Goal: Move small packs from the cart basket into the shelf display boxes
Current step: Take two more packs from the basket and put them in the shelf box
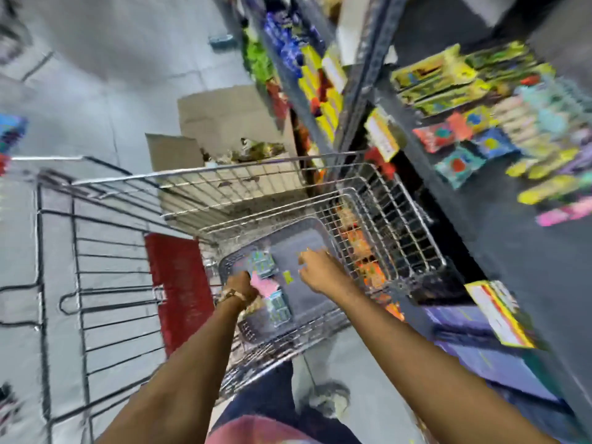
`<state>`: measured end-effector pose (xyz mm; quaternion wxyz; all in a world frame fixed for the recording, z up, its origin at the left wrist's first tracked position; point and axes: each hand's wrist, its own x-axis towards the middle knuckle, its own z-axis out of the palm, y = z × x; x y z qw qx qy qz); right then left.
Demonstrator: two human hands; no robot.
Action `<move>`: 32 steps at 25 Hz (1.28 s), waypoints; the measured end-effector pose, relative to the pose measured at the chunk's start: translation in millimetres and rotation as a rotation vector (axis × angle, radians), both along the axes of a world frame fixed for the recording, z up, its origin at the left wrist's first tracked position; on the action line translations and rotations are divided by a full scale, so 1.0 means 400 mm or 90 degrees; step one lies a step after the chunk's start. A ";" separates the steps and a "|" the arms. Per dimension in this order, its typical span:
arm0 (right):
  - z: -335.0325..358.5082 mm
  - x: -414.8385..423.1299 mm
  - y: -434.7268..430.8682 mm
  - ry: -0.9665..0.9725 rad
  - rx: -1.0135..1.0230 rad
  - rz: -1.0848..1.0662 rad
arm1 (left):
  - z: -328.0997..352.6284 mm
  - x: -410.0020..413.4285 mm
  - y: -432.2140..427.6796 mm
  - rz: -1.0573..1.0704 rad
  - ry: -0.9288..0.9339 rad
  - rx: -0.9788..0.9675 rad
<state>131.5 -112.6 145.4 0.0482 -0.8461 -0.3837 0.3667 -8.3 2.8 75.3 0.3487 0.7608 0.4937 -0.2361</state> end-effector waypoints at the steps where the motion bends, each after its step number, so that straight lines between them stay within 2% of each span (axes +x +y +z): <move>1: -0.055 -0.006 0.039 0.023 -0.052 0.030 | -0.034 -0.033 0.010 -0.001 0.031 -0.029; 2: -0.112 -0.015 0.069 0.043 -0.096 0.052 | -0.079 -0.062 0.015 -0.028 0.050 -0.039; 5: -0.275 -0.027 0.118 0.087 -0.183 0.078 | -0.192 -0.098 0.007 -0.184 0.077 0.040; 8: -0.433 -0.051 0.157 0.100 -0.229 0.017 | -0.284 -0.111 -0.016 -0.232 0.131 0.062; 11: -0.541 -0.114 0.196 0.121 -0.188 -0.120 | -0.318 -0.108 -0.008 -0.245 0.144 0.059; 14: -0.587 -0.185 0.211 0.061 -0.149 -0.224 | -0.323 -0.101 0.019 -0.258 0.127 0.064; 16: -0.587 -0.208 0.211 0.020 -0.148 -0.222 | -0.320 -0.095 0.030 -0.271 0.134 0.066; 19: -0.558 -0.192 0.200 -0.046 -0.107 -0.148 | -0.300 -0.096 0.033 -0.252 0.131 0.050; 22: -0.529 -0.147 0.187 -0.019 -0.113 -0.116 | -0.267 -0.106 0.023 -0.158 0.116 0.016; 24: -0.526 -0.138 0.169 0.039 -0.131 -0.166 | -0.247 -0.109 0.015 -0.083 0.073 0.012; 26: -0.545 -0.156 0.160 0.057 -0.100 -0.227 | -0.243 -0.101 0.010 0.066 0.023 -0.005; 29: -0.601 -0.211 0.154 -0.028 -0.047 -0.176 | -0.263 -0.085 0.013 0.346 -0.006 -0.036; 32: -0.622 -0.248 0.155 -0.092 -0.011 -0.169 | -0.279 -0.095 0.012 0.361 -0.016 -0.018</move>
